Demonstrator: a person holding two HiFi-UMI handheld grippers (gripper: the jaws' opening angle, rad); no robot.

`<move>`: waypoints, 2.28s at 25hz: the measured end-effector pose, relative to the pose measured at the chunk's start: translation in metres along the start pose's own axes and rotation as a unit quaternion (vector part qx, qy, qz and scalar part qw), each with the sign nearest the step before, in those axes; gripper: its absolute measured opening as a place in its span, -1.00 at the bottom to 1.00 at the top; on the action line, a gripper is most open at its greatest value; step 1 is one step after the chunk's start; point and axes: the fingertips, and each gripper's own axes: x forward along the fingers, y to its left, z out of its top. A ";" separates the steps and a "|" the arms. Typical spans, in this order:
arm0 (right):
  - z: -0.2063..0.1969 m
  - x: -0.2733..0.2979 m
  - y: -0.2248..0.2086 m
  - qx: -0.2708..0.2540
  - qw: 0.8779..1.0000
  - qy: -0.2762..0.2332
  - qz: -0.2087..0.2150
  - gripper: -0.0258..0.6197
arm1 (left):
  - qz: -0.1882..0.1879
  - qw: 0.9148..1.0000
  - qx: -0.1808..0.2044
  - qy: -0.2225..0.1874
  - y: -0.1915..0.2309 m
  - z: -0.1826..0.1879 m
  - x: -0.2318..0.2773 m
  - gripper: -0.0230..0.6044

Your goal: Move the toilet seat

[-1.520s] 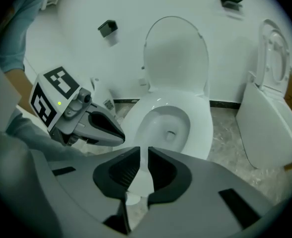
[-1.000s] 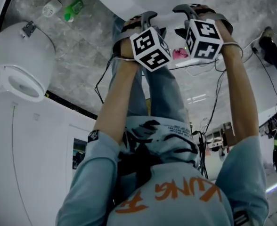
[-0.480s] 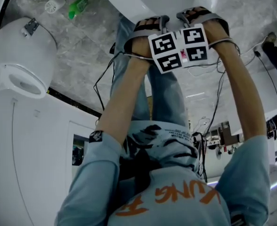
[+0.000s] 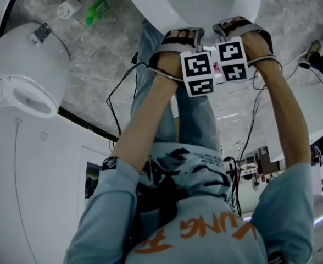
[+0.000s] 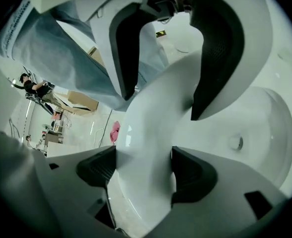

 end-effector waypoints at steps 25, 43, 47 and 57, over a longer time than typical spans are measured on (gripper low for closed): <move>0.019 -0.186 0.041 0.054 0.994 -0.091 0.020 0.04 | 0.115 0.986 0.118 0.000 -0.018 0.057 -0.133 0.02; 0.015 -0.325 0.016 0.076 0.945 -0.070 -0.310 -0.30 | 0.200 0.973 0.114 -0.032 0.013 0.097 -0.271 -0.21; 0.012 -0.366 0.001 0.122 0.913 -0.084 -0.379 -0.41 | 0.235 0.966 0.101 -0.046 0.034 0.102 -0.308 -0.23; -0.001 -0.453 -0.042 0.216 0.846 -0.104 -0.476 -0.46 | 0.284 0.950 0.105 -0.079 0.085 0.117 -0.383 -0.27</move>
